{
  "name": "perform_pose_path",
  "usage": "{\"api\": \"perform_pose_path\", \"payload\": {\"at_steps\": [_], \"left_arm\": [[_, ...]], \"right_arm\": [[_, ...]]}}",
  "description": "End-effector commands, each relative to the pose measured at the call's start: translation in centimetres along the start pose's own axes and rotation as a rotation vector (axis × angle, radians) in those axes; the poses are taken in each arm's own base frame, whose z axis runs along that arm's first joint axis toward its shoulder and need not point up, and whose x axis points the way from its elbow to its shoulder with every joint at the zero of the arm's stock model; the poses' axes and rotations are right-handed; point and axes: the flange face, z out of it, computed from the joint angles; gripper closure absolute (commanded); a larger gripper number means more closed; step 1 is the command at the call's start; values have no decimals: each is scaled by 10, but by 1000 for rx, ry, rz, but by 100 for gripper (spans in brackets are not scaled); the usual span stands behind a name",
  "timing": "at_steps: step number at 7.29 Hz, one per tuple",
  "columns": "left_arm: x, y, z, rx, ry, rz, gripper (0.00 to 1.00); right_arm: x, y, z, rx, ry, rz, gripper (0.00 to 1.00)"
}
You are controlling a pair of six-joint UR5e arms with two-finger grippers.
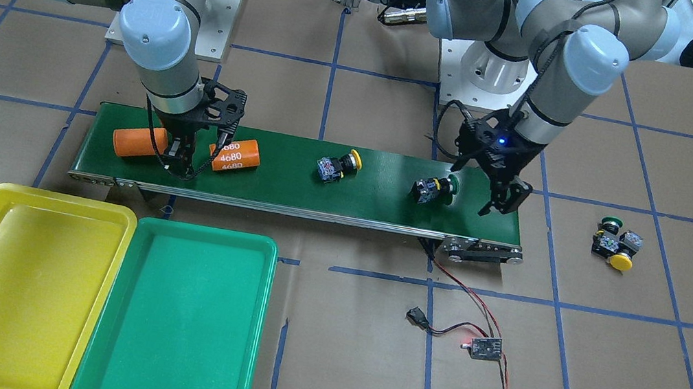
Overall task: Sort buttons by color to trays
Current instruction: 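Return the left gripper and grasp a green-lit blue-based button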
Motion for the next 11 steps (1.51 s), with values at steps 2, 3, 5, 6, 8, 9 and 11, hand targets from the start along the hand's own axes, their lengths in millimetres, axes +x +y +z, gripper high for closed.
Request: {"api": "perform_pose_path", "payload": {"at_steps": [2, 3, 5, 6, 8, 9, 11], "left_arm": [[-83, 103, -17, 53, -44, -322, 0], [-107, 130, -16, 57, -82, -376, 0], [-137, 183, 4, 34, -73, -479, 0], [-140, 202, 11, 1, -59, -527, 0], [-143, 220, 25, -62, -32, -562, 0], [-144, 225, 32, -85, -19, -587, 0], [-141, 239, 43, -95, 10, -662, 0]], "right_arm": [[0, 0, 0, 3, 1, 0, 0], [-1, 0, 1, 1, -8, 0, 0], [-1, 0, 1, 0, -5, -5, 0], [0, 0, 0, -4, -1, -5, 0], [1, 1, -1, -6, 4, -7, 0], [1, 1, -1, -6, 2, -5, 0], [1, 2, -1, -8, 1, -10, 0]]}}
